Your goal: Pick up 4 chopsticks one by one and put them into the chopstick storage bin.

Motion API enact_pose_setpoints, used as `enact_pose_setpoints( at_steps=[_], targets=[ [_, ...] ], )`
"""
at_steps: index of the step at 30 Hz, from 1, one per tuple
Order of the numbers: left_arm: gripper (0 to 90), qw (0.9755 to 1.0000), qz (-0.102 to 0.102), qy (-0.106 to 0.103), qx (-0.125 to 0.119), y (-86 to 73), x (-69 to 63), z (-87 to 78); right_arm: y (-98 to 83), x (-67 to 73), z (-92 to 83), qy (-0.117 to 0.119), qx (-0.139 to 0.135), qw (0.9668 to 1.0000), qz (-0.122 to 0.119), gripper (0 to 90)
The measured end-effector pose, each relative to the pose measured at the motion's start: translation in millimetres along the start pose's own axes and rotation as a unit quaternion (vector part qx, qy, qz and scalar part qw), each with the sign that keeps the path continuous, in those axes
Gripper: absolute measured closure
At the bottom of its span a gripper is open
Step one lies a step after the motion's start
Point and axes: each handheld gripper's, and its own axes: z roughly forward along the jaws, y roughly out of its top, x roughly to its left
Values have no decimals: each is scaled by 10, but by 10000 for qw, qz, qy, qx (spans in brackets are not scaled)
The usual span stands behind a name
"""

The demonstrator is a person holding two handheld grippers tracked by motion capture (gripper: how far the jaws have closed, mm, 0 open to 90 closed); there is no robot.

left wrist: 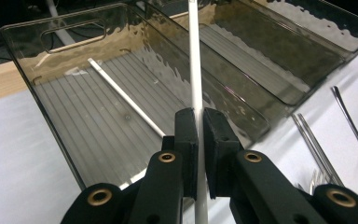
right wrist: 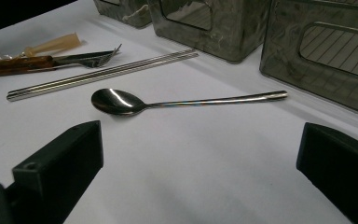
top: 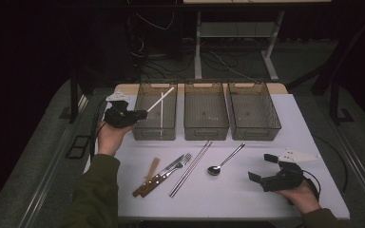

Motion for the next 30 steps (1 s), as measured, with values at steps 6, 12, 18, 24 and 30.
enact_pose_setpoints(
  at_steps=[6,12,18,24,30],
  targets=[
    [846,9999,-111,82,28,71,60,119,0,0,-2,3,-6,10000,10,7],
    [846,9996,-116,224,119,153,113,224,0,1,-4,9,-22,10000,16,7],
    [846,9994,-176,259,132,220,153,358,1,0,-13,19,-37,10000,32,7],
    [846,9989,-292,315,192,219,207,516,0,3,-17,42,-49,10000,43,7],
    [846,9981,-406,370,277,196,251,659,1,1,-19,52,-68,10000,49,7]
  ],
)
